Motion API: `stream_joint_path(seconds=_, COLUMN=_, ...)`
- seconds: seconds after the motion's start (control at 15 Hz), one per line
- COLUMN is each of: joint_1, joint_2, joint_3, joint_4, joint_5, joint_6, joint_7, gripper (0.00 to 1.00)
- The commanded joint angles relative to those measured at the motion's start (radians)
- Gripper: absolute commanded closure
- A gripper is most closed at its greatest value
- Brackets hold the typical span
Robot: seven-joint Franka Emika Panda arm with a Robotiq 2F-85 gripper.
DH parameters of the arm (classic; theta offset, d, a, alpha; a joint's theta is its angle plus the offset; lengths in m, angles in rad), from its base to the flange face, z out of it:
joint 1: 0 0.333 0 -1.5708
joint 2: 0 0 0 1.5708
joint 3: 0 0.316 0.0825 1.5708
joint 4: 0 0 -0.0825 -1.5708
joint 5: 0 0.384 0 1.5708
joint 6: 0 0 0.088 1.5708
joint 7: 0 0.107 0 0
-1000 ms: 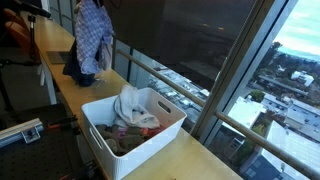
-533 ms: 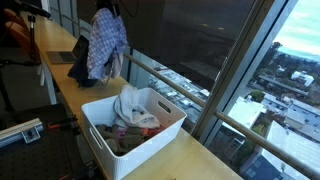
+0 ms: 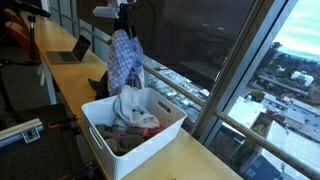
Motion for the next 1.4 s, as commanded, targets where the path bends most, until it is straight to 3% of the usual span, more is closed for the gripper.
stream_joint_path(seconds=0.0, joint_1=-0.008, joint_2=0.003, joint_3=-0.014, joint_4=-0.094, joint_5=0.019, joint_6=0.072, joint_7=-0.010, gripper=0.99)
stream_joint_path(seconds=0.8, joint_1=0.034, joint_2=0.169, joint_3=-0.020, joint_4=-0.175, joint_5=0.041, joint_6=0.146, joint_7=0.018, gripper=0.99)
stream_joint_path(seconds=0.87, joint_1=0.038, joint_2=0.176, joint_3=-0.022, joint_4=-0.170, joint_5=0.044, joint_6=0.140, joint_7=0.021, gripper=0.95)
stream_joint_path(seconds=0.93, joint_1=0.040, joint_2=0.179, joint_3=-0.023, joint_4=-0.169, joint_5=0.048, joint_6=0.136, joint_7=0.023, gripper=0.70)
stream_joint_path(seconds=1.07, joint_1=0.035, joint_2=0.170, joint_3=-0.018, joint_4=-0.170, joint_5=0.073, joint_6=0.123, joint_7=0.017, gripper=0.65)
stream_joint_path(seconds=1.33, joint_1=-0.003, joint_2=0.109, joint_3=-0.014, joint_4=-0.193, joint_5=0.155, joint_6=0.105, joint_7=-0.007, gripper=0.37)
